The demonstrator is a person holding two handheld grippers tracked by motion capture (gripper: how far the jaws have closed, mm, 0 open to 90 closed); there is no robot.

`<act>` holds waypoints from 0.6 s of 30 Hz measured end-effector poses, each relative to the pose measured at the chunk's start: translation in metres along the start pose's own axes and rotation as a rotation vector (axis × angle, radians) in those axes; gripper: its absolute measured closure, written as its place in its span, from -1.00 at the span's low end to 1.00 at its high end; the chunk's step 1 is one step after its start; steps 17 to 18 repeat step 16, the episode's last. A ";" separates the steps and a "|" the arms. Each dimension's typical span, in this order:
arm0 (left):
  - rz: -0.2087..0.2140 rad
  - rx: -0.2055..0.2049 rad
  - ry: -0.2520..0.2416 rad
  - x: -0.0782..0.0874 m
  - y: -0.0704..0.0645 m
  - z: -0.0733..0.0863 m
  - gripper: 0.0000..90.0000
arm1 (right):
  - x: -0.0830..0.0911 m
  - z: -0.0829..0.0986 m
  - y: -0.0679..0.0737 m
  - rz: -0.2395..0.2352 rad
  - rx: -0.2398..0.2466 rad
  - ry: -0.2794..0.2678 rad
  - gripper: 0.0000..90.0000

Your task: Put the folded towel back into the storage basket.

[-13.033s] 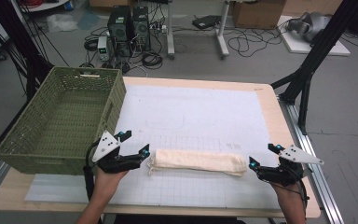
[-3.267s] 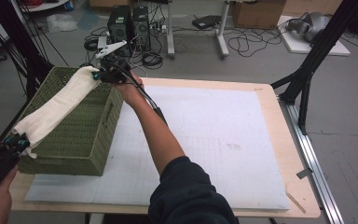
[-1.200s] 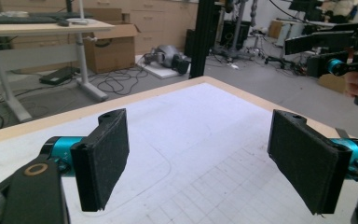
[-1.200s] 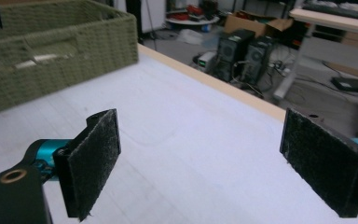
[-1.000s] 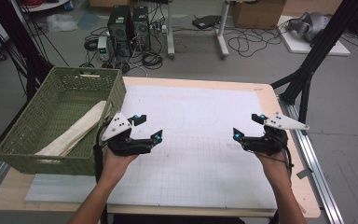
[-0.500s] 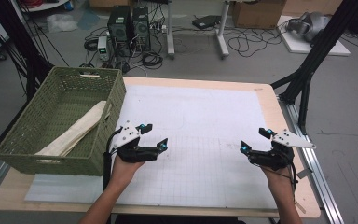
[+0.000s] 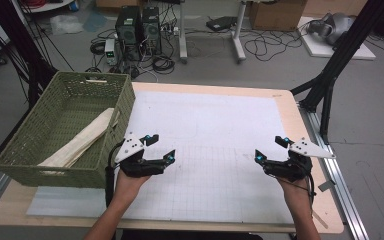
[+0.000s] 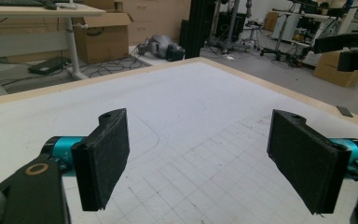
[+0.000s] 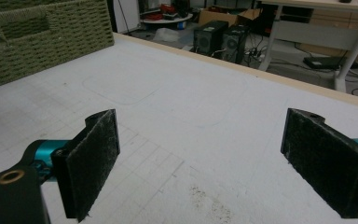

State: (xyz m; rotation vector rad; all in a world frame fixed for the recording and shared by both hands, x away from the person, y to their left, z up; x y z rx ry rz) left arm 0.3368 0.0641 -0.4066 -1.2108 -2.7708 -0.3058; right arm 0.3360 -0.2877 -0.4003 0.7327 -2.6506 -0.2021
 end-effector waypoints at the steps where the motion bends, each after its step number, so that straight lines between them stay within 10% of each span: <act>1: -0.002 -0.002 0.000 0.000 0.000 0.000 -0.53 | 0.000 0.000 0.001 -0.002 -0.002 0.003 -0.76; 18: -0.006 0.005 0.004 -0.002 0.003 0.001 -0.53 | -0.002 0.003 -0.003 0.005 -0.001 0.012 -0.76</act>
Point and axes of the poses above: each handheld gripper's, and its own axes: x roughly backward along the jaws, z roughly out of its underside, y roughly to its left, the point moved 7 cm from there along -x, roughly forward along the jaws, and after that the axes turned 14 degrees about -x, right-handed, at the moved point
